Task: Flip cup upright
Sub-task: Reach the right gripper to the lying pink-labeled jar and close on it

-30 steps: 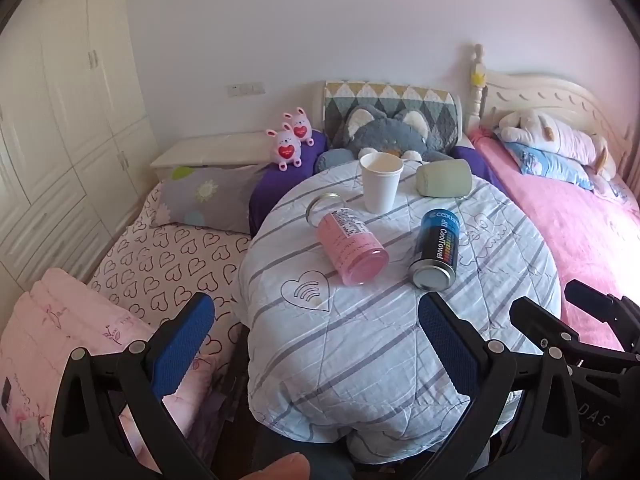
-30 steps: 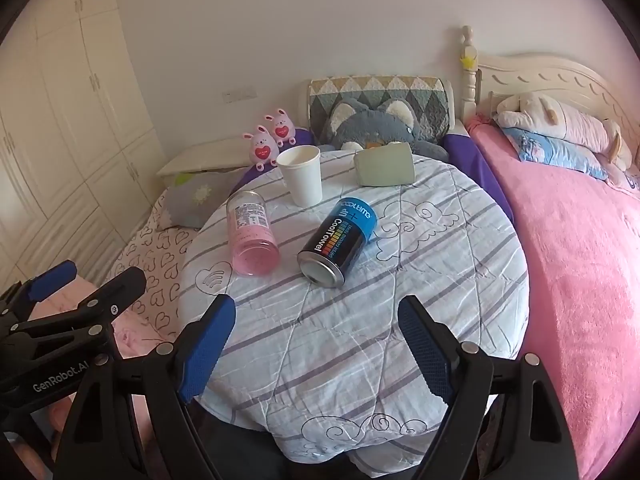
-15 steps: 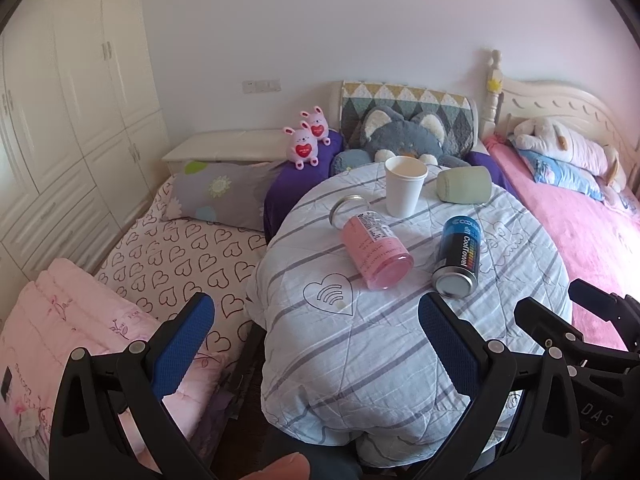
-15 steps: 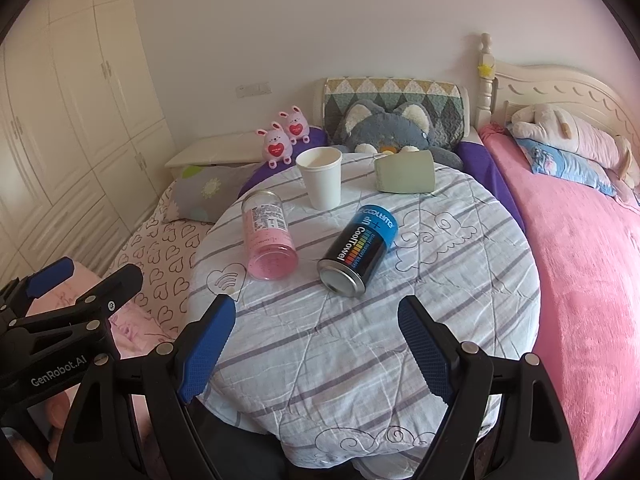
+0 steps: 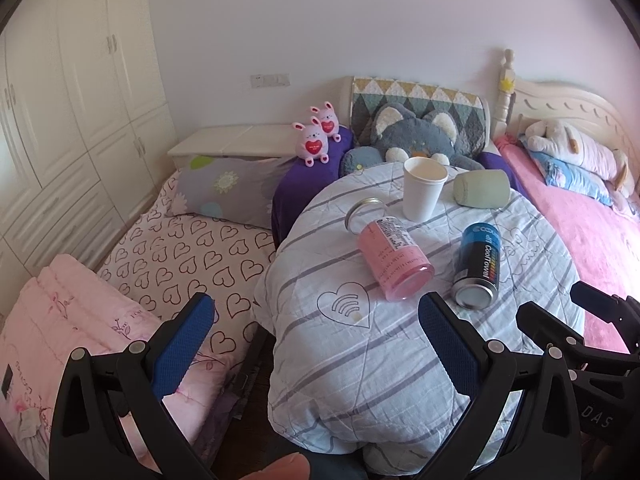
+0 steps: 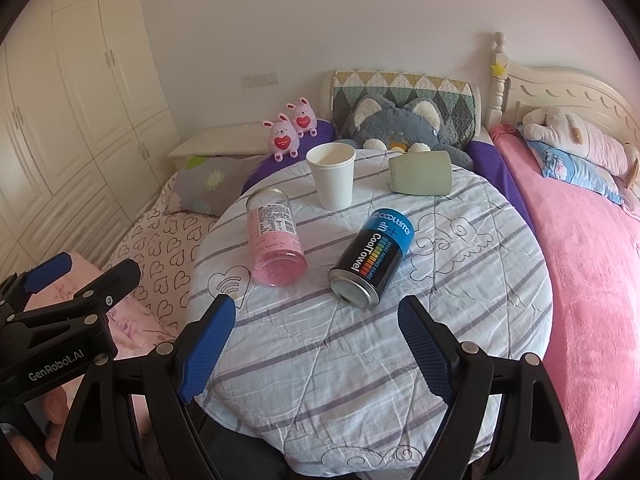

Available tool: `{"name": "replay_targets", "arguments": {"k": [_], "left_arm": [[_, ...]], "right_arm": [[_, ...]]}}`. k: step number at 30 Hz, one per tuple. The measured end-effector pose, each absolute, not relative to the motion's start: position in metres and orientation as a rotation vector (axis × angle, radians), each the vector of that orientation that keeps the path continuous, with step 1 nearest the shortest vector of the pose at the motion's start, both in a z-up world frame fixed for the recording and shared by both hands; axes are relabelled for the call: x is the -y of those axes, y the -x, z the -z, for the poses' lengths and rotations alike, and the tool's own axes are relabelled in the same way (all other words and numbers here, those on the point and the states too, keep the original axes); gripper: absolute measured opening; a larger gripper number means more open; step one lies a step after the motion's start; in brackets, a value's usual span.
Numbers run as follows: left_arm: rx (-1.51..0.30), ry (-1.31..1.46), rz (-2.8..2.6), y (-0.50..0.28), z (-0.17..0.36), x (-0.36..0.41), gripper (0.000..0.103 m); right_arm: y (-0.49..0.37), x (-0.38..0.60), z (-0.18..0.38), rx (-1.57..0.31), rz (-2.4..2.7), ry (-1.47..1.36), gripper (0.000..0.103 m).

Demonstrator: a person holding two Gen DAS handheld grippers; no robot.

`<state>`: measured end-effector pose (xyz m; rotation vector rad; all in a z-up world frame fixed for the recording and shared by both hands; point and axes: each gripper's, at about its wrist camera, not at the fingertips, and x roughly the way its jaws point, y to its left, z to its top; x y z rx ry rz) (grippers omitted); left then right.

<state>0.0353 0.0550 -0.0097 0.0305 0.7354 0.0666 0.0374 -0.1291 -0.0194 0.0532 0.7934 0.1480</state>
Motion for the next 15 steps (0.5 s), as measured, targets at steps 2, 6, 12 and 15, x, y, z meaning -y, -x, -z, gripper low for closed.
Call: {"name": "replay_targets", "arguments": {"k": [2, 6, 12, 15], "left_arm": [[-0.739, -0.034, -0.070, -0.040, 0.011, -0.057, 0.103], [-0.750, -0.034, -0.079, -0.050, 0.015, -0.061, 0.103], [-0.768, -0.031, -0.091, -0.068, 0.023, -0.068, 0.103], [-0.782, -0.032, -0.098, -0.079, 0.029, -0.072, 0.103]], "right_arm": [[-0.042, 0.128, 0.021, -0.797, -0.148, -0.053, 0.085], [-0.051, 0.126, 0.026, -0.812, -0.147, -0.050, 0.085], [-0.072, 0.120, 0.035, -0.840, -0.148, -0.034, 0.085], [-0.087, 0.116, 0.042, -0.862, -0.157, -0.019, 0.085]]}}
